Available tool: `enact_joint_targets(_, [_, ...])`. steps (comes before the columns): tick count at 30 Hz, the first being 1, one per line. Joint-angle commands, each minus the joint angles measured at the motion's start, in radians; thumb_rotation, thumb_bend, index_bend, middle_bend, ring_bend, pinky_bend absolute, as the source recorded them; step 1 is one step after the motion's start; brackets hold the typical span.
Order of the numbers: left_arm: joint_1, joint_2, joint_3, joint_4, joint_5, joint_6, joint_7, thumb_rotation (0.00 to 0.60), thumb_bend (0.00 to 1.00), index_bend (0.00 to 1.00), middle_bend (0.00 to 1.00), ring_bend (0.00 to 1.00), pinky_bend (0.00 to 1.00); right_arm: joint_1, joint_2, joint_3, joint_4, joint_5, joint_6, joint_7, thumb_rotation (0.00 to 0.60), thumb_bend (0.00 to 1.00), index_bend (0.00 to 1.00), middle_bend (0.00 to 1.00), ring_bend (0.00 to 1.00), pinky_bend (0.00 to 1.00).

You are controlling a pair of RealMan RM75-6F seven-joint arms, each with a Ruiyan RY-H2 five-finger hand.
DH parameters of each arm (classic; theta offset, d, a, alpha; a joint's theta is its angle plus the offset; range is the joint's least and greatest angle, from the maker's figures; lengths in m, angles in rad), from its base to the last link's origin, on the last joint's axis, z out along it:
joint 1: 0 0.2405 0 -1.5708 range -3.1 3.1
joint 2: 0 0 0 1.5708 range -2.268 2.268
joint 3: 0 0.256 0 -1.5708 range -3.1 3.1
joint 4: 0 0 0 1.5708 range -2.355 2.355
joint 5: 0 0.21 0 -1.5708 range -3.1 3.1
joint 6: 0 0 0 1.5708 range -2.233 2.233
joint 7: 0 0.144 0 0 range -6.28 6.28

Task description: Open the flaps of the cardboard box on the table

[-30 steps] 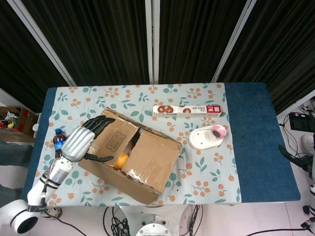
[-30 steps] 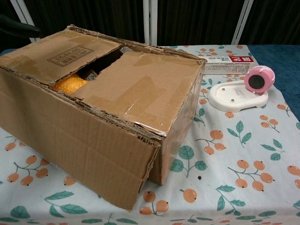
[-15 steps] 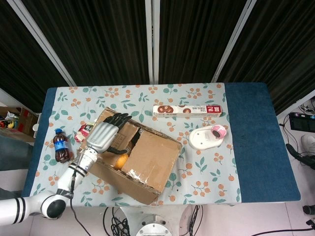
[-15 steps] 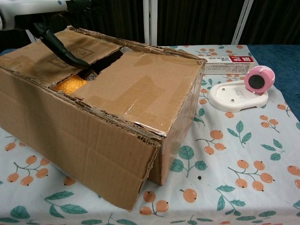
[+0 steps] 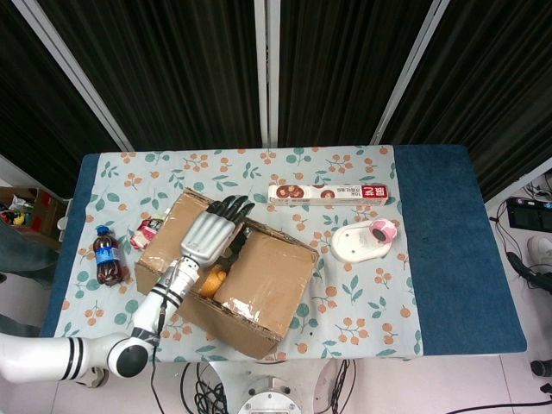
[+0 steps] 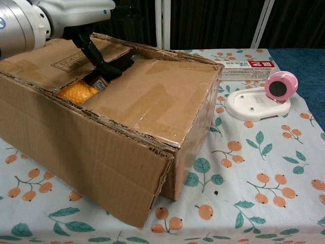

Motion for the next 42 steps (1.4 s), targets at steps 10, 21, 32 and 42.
enact_joint_targets(10, [-0.026,-0.037,0.055,0.021,0.008,0.107,0.178,0.6,0.16,0.0,0.0,0.04,0.17,-0.006,-0.003,-0.001,0.018,0.001,0.0,0.027,0.6,0.02,0.0,0.0,0.0,0.0])
enact_joint_targets(21, [-0.026,-0.015,0.07,-0.042,0.062,0.231,0.352,0.6,0.37,0.0,0.0,0.04,0.17,-0.01,-0.002,-0.001,0.018,0.001,0.001,0.033,0.6,0.02,0.0,0.0,0.0,0.0])
enact_joint_targets(32, [-0.009,0.065,0.046,-0.043,0.091,0.313,0.441,0.6,0.37,0.0,0.0,0.04,0.17,-0.015,0.003,0.003,0.008,-0.003,0.011,0.03,0.6,0.02,0.0,0.0,0.0,0.0])
enact_joint_targets(42, [0.053,0.142,0.017,0.117,0.069,0.312,0.323,0.6,0.37,0.0,0.0,0.04,0.17,-0.017,0.005,0.004,-0.007,-0.015,0.025,0.007,0.6,0.02,0.0,0.0,0.0,0.0])
